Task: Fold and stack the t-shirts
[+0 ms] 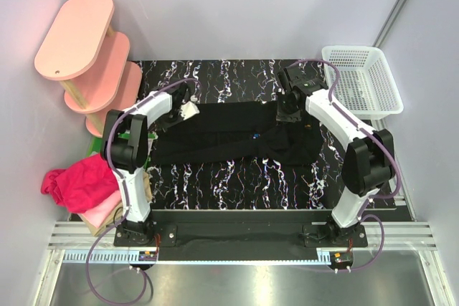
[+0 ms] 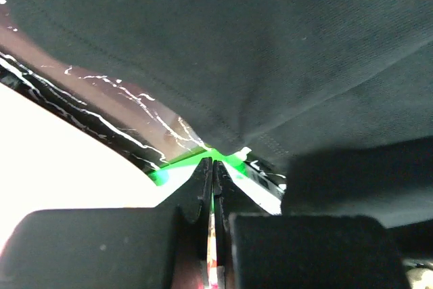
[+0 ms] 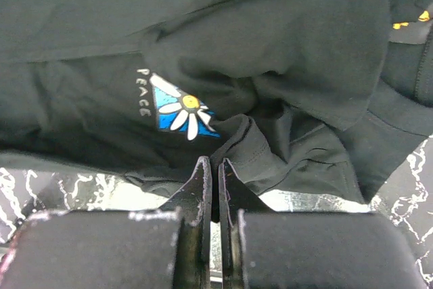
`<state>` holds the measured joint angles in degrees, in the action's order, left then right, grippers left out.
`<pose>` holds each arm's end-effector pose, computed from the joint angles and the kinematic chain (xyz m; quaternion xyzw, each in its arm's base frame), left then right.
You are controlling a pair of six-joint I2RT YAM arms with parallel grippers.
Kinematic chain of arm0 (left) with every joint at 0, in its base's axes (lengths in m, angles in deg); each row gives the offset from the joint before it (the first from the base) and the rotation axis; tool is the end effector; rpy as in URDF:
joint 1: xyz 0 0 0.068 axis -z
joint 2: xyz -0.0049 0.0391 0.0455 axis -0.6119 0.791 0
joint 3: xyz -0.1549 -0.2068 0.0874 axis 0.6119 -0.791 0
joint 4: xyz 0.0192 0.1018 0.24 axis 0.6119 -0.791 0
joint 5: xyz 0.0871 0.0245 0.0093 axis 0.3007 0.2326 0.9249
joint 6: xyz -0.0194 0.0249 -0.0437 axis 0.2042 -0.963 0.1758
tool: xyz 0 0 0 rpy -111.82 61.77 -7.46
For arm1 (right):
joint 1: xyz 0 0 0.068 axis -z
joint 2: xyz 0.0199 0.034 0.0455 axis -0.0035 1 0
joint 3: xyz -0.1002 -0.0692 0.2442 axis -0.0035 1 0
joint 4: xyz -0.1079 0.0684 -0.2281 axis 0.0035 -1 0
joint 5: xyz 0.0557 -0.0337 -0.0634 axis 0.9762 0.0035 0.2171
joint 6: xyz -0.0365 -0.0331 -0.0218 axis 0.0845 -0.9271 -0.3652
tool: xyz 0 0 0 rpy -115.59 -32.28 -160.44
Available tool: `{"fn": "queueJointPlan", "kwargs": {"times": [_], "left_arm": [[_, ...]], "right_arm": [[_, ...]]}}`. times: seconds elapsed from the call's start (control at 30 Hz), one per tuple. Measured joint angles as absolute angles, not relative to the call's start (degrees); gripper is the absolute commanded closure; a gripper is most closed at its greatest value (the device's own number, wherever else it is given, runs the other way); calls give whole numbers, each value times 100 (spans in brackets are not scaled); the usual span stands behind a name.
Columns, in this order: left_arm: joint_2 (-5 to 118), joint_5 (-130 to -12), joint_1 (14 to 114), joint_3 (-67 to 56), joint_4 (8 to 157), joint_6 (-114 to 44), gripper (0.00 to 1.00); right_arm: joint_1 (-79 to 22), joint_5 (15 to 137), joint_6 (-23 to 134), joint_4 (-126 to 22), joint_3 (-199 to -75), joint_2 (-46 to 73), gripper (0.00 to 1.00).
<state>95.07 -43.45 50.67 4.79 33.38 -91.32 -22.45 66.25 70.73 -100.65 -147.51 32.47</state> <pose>0.3816 -0.0759 0.1694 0.4606 0.8673 0.1834 0.0438 0.3402 0.1408 0.2748 0.0001 0.9724 0.0749 0.2210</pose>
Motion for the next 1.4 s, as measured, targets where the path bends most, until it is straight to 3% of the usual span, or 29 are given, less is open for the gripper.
{"fn": "queueJointPlan", "kwargs": {"times": [0.1, 0.2, 0.23, 0.4, 0.57, 0.77, 1.07, 1.4], "left_arm": [[9378, -4352, 5052, 422, 3349, -9156, 97], [8980, -4424, 5054, 245, 3331, -9154, 67], [8759, -4476, 5059, 177, 3286, -9143, 48], [7408, -4666, 5212, -395, 3290, -9049, 29], [6661, -4824, 5634, -1508, 3275, -8987, 26], [6724, -5051, 5856, -2391, 3148, -8961, 23], [7483, -5060, 5846, -2229, 3519, -8889, 27], [7577, -5222, 5828, -1079, 3364, -8802, 28]], "right_arm": [[-2223, 6588, 7058, -10067, -14753, 3282, 100], [-2197, 6566, 7047, -10078, -14830, 3332, 100], [-2177, 6563, 7040, -10073, -14898, 3380, 100], [-1998, 6561, 7008, -10065, -15324, 3791, 100], [-1867, 6572, 7012, -10025, -15534, 4082, 100], [-1852, 6618, 7014, -10023, -15536, 4108, 100], [-1852, 6727, 7032, -10001, -15516, 4106, 100], [-1893, 6922, 7088, -9754, -14871, 3789, 100]]}}
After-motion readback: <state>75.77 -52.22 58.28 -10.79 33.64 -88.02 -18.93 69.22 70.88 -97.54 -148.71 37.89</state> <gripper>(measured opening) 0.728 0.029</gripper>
